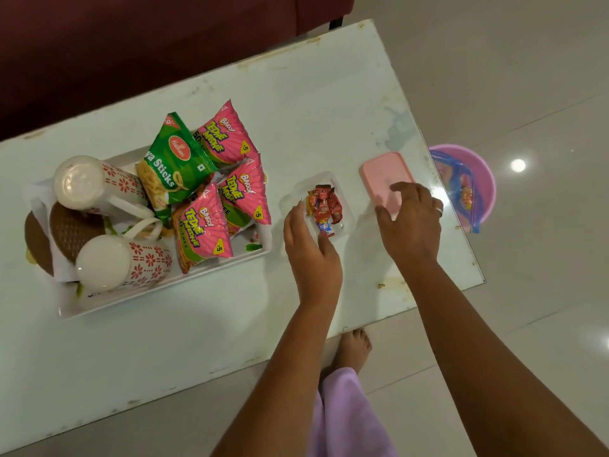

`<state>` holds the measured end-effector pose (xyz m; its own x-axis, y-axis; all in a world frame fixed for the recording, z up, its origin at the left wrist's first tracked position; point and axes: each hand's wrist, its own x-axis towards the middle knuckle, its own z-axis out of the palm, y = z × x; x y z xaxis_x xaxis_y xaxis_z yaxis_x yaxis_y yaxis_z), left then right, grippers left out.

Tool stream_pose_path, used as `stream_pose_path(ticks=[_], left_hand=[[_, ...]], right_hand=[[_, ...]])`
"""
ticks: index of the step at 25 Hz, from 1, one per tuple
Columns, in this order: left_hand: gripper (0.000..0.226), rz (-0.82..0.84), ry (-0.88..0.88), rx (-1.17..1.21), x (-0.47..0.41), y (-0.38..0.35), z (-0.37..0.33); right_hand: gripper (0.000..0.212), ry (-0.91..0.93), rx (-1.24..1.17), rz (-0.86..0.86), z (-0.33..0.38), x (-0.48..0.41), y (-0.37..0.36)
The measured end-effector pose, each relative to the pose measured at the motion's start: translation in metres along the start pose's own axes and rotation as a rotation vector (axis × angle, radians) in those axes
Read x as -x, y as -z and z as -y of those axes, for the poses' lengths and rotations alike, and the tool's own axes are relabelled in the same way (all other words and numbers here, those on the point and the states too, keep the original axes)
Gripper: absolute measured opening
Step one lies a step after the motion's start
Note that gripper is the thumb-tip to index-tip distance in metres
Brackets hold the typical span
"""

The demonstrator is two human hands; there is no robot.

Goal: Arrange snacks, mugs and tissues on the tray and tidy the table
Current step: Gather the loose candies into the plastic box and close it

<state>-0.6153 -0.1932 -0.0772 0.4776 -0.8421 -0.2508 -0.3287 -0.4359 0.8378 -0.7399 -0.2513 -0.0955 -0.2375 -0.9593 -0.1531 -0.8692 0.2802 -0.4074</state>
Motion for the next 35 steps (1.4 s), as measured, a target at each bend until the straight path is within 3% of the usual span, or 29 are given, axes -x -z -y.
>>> stream_pose_path(ticks=[4, 8, 10, 12, 15, 20, 25, 29, 35], left_hand=[[0.051, -0.06, 0.291, 0.243, -0.004, 0.002, -0.002], [0.045, -0.052, 0.427, 0.463, -0.019, 0.008, -0.014], [0.041, -0.031, 0.493, 0.498, -0.02, 0.009, -0.022], [0.039, -0.03, 0.551, 0.538, -0.021, 0.009, -0.025], [0.038, -0.011, 0.614, 0.623, -0.023, 0.01, -0.03], [0.033, 0.024, 0.658, 0.603, -0.028, 0.018, -0.031], [0.033, 0.009, 0.585, 0.504, -0.034, 0.02, -0.024], [0.038, -0.004, 0.629, 0.492, -0.038, 0.019, -0.021], [0.036, -0.013, 0.614, 0.461, -0.039, 0.015, -0.012]], right_hand=[[0.067, -0.065, 0.155, 0.193, 0.002, -0.035, -0.005], [0.068, 0.005, 0.204, 0.201, 0.013, -0.042, -0.003], [0.07, -0.058, 0.071, 0.237, 0.018, -0.044, 0.01], [0.065, -0.125, -0.225, 0.259, 0.029, -0.041, 0.023], [0.067, -0.069, -0.396, 0.319, 0.056, -0.017, 0.026], [0.078, 0.075, -0.095, 0.372, 0.075, 0.015, 0.006], [0.058, 0.14, -0.058, 0.369, 0.067, 0.016, -0.001], [0.034, 0.114, -0.152, 0.353, 0.06, 0.006, -0.003], [0.029, -0.243, -0.562, 0.454, 0.046, -0.012, 0.007]])
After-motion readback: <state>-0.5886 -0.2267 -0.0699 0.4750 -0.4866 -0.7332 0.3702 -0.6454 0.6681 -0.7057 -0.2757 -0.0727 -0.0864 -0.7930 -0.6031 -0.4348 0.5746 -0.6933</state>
